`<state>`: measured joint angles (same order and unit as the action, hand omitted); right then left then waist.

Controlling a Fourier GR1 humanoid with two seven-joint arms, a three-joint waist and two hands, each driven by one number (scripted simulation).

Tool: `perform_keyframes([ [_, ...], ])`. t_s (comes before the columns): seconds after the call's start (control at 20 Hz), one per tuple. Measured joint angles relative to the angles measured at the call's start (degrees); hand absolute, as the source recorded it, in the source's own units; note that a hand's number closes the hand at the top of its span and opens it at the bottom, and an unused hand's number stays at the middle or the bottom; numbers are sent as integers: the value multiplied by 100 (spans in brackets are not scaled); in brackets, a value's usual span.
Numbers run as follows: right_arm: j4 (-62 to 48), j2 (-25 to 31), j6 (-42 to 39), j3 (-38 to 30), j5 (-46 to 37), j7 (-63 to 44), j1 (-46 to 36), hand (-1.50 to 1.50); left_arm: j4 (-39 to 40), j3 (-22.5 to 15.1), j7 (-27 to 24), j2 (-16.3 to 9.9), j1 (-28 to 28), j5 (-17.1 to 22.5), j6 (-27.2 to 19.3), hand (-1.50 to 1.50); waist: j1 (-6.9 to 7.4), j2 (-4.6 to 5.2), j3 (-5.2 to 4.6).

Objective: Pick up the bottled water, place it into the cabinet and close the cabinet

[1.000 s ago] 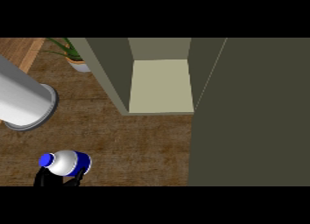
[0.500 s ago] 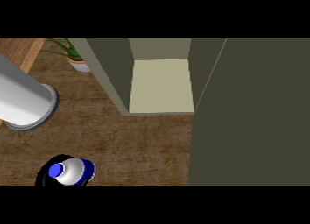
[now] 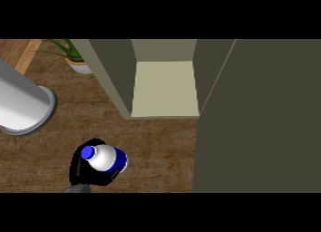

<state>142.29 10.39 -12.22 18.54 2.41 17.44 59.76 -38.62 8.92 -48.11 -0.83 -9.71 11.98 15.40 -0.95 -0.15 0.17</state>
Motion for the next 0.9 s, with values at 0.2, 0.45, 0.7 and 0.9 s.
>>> perform_keyframes([
  [0.2, 3, 56, -61, -71, 17, 89, 119, -150, -249, -430, 436, 51, -274, 460, -195, 150, -4, -7, -10],
  [0.45, 31, 36, -25, 41, 25, 14, 94, -150, -836, -1166, 1000, 73, -429, 1004, -766, 150, 16, -11, -15],
  [0.7, 0, -17, 42, -14, 35, -74, -38, -150, -1496, -1904, 1515, 79, -732, 1291, -1713, 150, 26, -7, -15],
  [0.9, 3, -8, 56, -101, 59, -185, -176, -150, -1709, -2297, 1795, 81, -1213, 1246, -2475, 150, 7, 4, -16],
])
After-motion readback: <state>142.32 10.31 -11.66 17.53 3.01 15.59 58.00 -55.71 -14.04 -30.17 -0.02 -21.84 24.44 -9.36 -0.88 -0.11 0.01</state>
